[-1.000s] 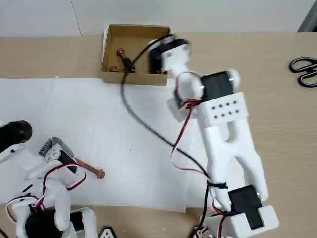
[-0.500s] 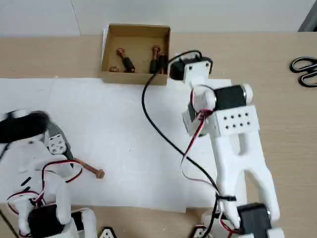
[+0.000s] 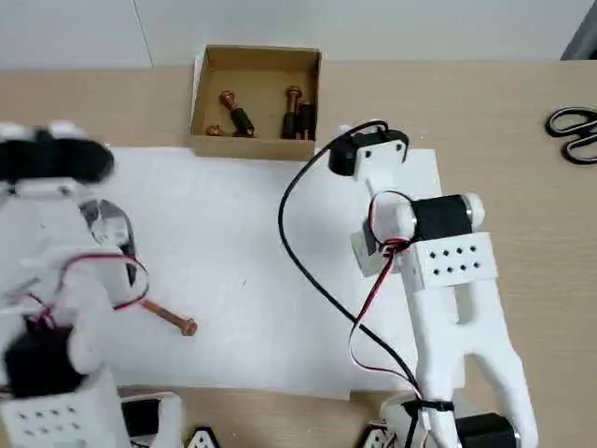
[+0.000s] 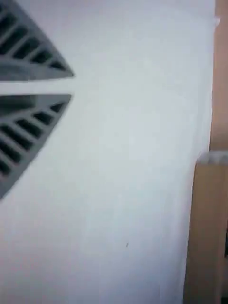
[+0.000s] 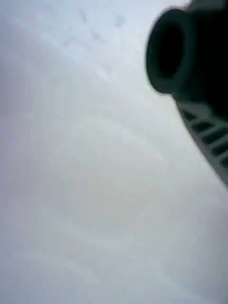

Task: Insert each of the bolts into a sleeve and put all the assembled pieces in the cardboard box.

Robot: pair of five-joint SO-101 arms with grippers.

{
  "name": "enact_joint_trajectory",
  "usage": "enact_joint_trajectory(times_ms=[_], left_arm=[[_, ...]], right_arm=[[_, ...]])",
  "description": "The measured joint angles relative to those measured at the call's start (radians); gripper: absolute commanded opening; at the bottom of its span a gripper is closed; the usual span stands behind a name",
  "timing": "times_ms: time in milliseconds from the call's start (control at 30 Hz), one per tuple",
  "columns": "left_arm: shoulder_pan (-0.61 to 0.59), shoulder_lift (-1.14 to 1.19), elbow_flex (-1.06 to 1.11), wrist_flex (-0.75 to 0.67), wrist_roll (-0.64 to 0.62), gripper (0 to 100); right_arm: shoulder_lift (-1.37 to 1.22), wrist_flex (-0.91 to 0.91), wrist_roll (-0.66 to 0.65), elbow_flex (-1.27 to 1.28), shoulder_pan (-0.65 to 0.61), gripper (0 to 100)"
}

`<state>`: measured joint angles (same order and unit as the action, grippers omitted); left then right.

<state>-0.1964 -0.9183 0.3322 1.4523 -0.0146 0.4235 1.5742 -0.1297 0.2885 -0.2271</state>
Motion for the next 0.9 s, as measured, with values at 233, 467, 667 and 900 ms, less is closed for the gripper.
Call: enact_joint_trajectory(times_ms=[233, 467, 667, 900], left_arm=[[0.026, 0.442, -0.652, 0.275, -0.017, 1], [0.034, 0.566, -0.661, 0.282, -0.012, 1], [0.058, 0.614, -0.516, 0.282, 0.316, 1], [0.058, 0.666, -0.470, 0.282, 0.640, 1]], right_arm=[[0.000, -0.008, -0.003, 0.000, 0.028, 0.5], [0.000, -0.008, -0.006, 0.005, 0.068, 0.5], [0.000, -0.055, -0.046, 0.081, 0.100, 0.5], [0.002, -0.110, -0.051, 0.160, 0.101, 0.5]])
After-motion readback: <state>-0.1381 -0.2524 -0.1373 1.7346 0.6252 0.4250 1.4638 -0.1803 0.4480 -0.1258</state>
